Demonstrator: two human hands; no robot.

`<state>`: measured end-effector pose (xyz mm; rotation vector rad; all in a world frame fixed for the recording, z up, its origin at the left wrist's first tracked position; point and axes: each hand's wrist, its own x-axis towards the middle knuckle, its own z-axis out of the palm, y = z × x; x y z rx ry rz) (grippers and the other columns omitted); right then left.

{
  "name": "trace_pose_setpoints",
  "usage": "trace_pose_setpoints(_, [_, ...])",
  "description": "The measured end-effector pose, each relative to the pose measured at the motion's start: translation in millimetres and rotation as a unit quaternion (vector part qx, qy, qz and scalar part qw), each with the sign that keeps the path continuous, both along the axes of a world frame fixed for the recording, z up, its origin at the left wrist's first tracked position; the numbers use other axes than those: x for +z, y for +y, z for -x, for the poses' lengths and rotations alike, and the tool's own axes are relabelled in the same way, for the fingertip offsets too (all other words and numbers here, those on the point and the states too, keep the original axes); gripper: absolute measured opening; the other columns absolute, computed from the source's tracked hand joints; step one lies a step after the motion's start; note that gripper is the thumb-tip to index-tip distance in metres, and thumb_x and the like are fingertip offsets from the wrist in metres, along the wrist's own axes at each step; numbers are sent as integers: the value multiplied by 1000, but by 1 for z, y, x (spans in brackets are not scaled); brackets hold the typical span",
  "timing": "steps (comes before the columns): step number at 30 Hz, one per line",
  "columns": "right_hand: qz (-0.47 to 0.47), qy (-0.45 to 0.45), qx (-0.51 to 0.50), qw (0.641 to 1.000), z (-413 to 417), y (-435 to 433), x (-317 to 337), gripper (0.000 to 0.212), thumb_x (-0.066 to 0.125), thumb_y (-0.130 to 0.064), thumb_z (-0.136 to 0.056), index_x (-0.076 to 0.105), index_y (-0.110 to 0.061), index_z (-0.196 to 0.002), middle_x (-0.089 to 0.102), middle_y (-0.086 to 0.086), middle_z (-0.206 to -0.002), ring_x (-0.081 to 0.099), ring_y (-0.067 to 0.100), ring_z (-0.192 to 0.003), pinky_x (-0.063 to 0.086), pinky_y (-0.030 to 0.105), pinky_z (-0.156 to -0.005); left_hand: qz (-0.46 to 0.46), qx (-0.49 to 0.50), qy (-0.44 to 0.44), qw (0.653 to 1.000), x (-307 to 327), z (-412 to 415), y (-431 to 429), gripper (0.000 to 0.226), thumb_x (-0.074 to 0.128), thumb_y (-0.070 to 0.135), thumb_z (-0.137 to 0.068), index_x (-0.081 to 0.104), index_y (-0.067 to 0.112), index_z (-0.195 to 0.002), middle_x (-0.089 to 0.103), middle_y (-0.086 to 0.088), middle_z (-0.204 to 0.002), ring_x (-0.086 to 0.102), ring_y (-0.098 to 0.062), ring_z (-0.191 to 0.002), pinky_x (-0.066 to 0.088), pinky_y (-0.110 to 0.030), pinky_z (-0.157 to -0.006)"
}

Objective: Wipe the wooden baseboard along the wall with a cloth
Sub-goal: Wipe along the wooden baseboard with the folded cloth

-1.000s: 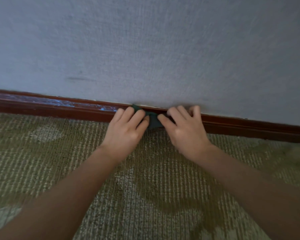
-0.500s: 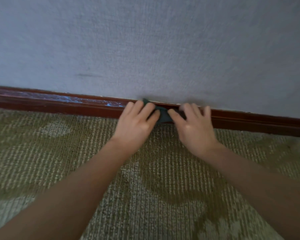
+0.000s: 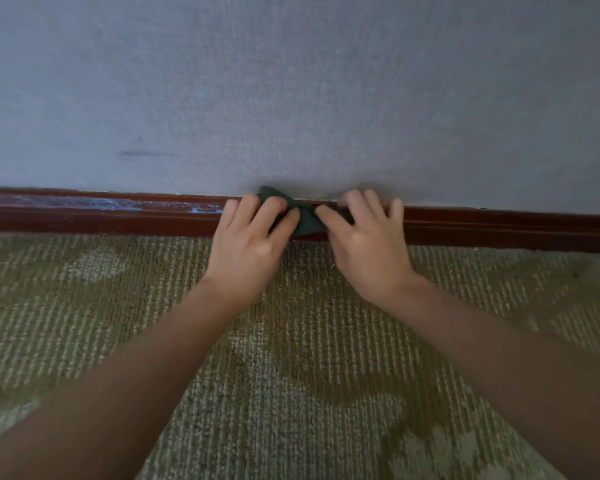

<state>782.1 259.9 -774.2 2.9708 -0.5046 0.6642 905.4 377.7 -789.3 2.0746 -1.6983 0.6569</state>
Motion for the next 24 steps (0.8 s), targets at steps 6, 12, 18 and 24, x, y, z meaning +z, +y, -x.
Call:
trace_pose_setpoints(6, [17,13,6,1000,11,-14,-6,37,77,-1,-66,68,-4,-102,59,19,-83,59,31,-76,39,40,-66,-47,-9,8,999,-5,9,-8,24,51,2,-81,69,-1,-95,66,-19,-92,59,-32,-70,28,-36,-65])
trace_pose_setpoints(12, [58,39,0,998,33,-31,1,43,81,0,-59,68,-4,-101,58,19,-81,57,32,-74,39,41,-66,-48,-12,15,999,-1,27,-26,26,50,5,-78,71,2,-93,66,-14,-88,59,-28,-69,34,-36,-64])
trace_pose_setpoints(18, [89,59,-13,994,58,-57,4,37,78,2,-64,69,-4,-100,57,21,-81,56,34,-73,26,39,-65,-88,-36,-1,995,5,47,-48,33,43,7,-78,72,6,-94,67,-10,-89,61,-26,-71,46,-29,-65])
trace_pose_setpoints(24, [33,38,-18,999,31,-25,3,43,81,1,-58,69,-1,-99,58,21,-82,58,33,-77,38,40,-69,-136,-21,-32,990,8,24,-21,39,79,3,-59,71,4,-97,66,-11,-89,61,-28,-74,44,-31,-66])
